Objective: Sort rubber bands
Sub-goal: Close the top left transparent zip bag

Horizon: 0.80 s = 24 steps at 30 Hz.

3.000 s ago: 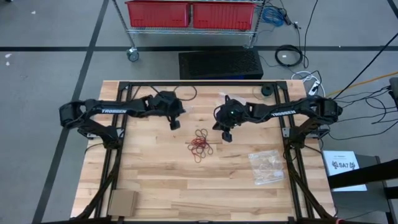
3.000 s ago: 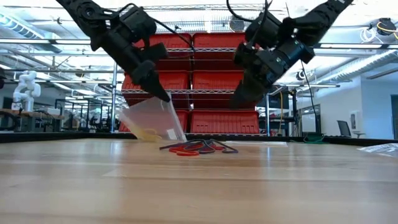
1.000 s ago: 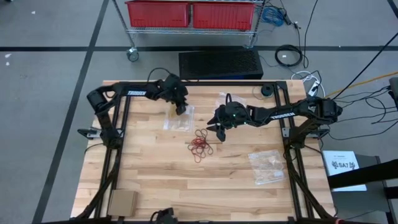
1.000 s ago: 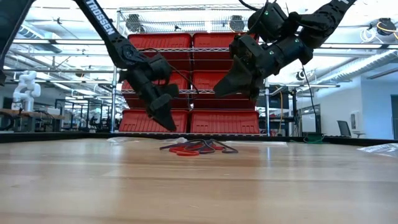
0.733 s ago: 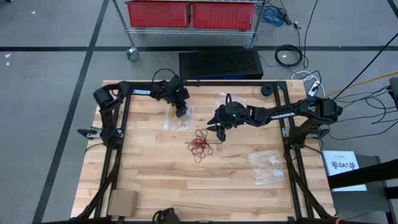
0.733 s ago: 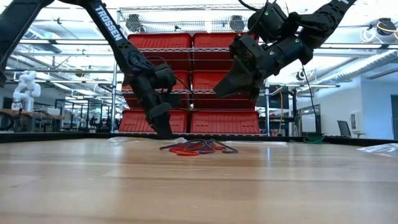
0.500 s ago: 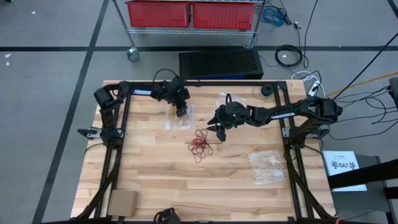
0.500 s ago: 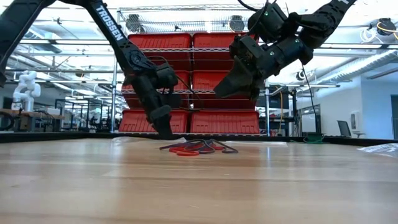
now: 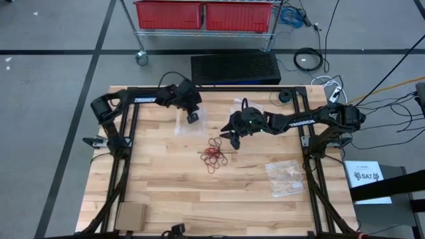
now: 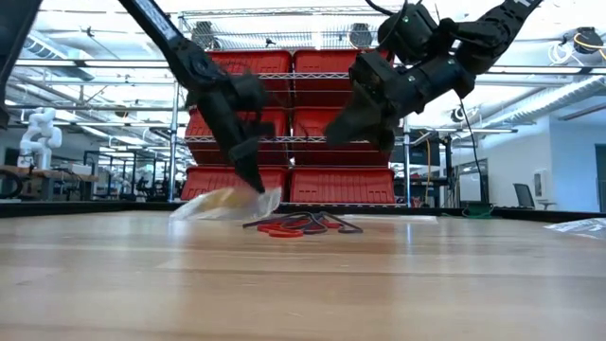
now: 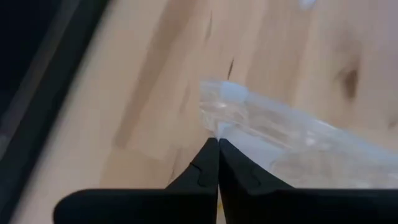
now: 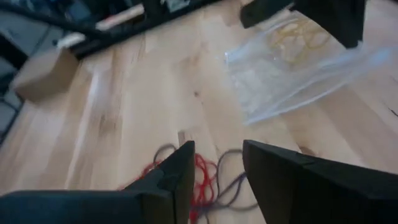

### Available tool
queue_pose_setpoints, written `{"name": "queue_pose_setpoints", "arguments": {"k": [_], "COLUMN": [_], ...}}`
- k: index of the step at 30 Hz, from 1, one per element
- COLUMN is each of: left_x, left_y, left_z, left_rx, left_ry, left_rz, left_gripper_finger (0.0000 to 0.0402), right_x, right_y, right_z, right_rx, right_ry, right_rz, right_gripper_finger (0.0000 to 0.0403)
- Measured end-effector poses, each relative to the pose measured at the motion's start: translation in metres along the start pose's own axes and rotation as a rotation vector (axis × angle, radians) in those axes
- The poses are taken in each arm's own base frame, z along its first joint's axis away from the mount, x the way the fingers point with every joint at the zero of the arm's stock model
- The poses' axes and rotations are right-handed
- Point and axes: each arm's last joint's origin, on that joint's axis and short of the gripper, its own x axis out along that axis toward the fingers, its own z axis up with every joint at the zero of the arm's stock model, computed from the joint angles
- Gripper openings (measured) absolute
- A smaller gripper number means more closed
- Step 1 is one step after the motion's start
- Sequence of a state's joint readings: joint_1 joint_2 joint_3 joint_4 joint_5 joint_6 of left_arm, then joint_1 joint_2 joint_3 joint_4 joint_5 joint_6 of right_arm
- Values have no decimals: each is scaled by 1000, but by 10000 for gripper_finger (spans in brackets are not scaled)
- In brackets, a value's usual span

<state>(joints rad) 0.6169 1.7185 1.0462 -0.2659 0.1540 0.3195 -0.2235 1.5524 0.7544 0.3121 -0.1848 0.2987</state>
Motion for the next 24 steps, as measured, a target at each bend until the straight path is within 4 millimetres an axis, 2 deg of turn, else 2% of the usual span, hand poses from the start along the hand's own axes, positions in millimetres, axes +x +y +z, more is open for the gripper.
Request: {"name": "queue_pose_setpoints", "arguments": {"k": [8, 12, 15, 19, 24], "left_x": [-59, -80, -88, -88, -89], "left_y": [-27, -42, -52, -63, -71], "left_z": [29, 36, 40, 43, 47], "left_rx": [61, 96, 118, 142, 160], "left_ry": [-182, -241, -268, -281, -309], "left_rz": [70, 92, 101, 105, 101], "left_gripper_finger": [2, 1, 1, 1, 0], "right_x": [-3, -4, -6, -9, -9], "right_y": [-5, -5, -3, 0, -3], "right_z": [17, 24, 31, 39, 47], "right_rx": [48, 47, 31, 13, 16], "right_ry": [-188, -287, -366, -448, -442], "right_rz": [-86, -149, -127, -118, -146], "right_gripper_finger": [162, 176, 177, 168, 158]}}
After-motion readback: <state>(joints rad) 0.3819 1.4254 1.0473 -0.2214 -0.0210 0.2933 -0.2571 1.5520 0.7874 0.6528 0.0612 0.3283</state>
